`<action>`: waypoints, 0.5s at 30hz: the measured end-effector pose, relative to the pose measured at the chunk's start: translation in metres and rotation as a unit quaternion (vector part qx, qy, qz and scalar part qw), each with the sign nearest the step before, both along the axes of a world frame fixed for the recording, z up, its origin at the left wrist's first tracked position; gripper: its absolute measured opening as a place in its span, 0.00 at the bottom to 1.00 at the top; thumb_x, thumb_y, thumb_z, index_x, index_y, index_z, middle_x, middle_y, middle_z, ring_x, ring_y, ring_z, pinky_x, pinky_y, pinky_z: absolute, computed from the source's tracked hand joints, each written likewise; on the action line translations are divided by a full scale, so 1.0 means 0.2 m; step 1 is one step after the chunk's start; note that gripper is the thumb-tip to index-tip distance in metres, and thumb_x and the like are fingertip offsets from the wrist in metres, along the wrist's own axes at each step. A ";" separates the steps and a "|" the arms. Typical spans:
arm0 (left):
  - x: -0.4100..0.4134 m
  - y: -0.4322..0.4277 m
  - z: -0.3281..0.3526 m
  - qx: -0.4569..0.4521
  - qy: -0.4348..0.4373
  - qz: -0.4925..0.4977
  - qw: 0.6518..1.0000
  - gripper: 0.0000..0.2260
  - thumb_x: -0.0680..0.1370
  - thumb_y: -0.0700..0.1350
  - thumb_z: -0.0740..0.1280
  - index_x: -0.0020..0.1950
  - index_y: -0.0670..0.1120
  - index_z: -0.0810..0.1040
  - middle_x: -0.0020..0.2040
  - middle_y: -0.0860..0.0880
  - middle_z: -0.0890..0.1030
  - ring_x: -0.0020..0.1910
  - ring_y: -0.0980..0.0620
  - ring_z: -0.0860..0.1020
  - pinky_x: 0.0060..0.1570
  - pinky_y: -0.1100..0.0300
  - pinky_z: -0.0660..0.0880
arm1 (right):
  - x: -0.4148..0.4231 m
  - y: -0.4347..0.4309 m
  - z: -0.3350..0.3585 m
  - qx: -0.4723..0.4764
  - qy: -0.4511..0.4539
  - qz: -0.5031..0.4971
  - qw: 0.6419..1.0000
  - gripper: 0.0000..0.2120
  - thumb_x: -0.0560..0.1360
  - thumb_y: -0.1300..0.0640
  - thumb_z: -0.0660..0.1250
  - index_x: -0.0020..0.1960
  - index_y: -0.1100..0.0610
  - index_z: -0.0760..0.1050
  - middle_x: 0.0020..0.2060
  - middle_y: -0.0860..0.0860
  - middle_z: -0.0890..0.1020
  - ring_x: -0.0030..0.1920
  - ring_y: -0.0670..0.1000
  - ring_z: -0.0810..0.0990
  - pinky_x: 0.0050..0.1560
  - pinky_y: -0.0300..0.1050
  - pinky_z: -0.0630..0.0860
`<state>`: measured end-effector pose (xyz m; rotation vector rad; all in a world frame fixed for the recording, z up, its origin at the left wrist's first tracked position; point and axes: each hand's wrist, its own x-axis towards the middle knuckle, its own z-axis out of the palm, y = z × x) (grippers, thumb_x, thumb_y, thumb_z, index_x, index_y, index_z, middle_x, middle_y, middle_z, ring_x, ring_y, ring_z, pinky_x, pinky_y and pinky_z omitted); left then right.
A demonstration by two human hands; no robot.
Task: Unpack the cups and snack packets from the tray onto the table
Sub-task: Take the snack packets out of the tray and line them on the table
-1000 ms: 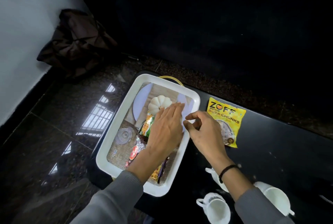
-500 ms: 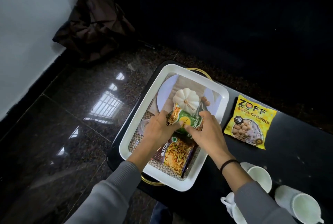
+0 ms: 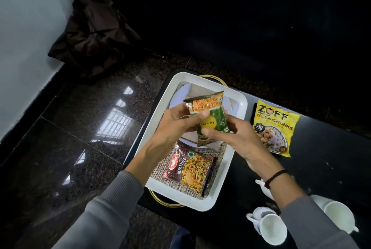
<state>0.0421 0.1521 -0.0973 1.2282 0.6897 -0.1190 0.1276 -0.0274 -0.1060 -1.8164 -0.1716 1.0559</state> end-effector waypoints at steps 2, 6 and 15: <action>0.04 -0.04 0.03 0.026 0.025 0.024 0.999 0.23 0.70 0.54 0.79 0.55 0.39 0.82 0.49 0.45 0.89 0.49 0.46 0.88 0.55 0.48 0.83 | -0.01 -0.01 0.00 0.054 0.082 -0.030 0.995 0.24 0.63 0.34 0.79 0.55 0.44 0.86 0.50 0.46 0.89 0.53 0.43 0.86 0.56 0.42 0.79; 0.10 -0.12 0.04 0.056 0.092 0.037 0.993 0.21 0.72 0.59 0.76 0.52 0.42 0.83 0.46 0.47 0.89 0.47 0.46 0.87 0.60 0.44 0.80 | -0.02 -0.06 0.02 0.109 0.186 -0.137 0.967 0.19 0.70 0.40 0.77 0.51 0.54 0.89 0.45 0.55 0.89 0.44 0.50 0.87 0.43 0.44 0.84; 0.17 -0.31 0.07 0.011 0.071 -0.034 0.997 0.18 0.76 0.60 0.72 0.55 0.47 0.84 0.48 0.50 0.89 0.46 0.55 0.87 0.45 0.62 0.82 | 0.00 -0.34 0.05 0.153 0.212 -0.219 0.940 0.09 0.75 0.58 0.72 0.38 0.54 0.89 0.42 0.56 0.87 0.40 0.50 0.86 0.42 0.46 0.86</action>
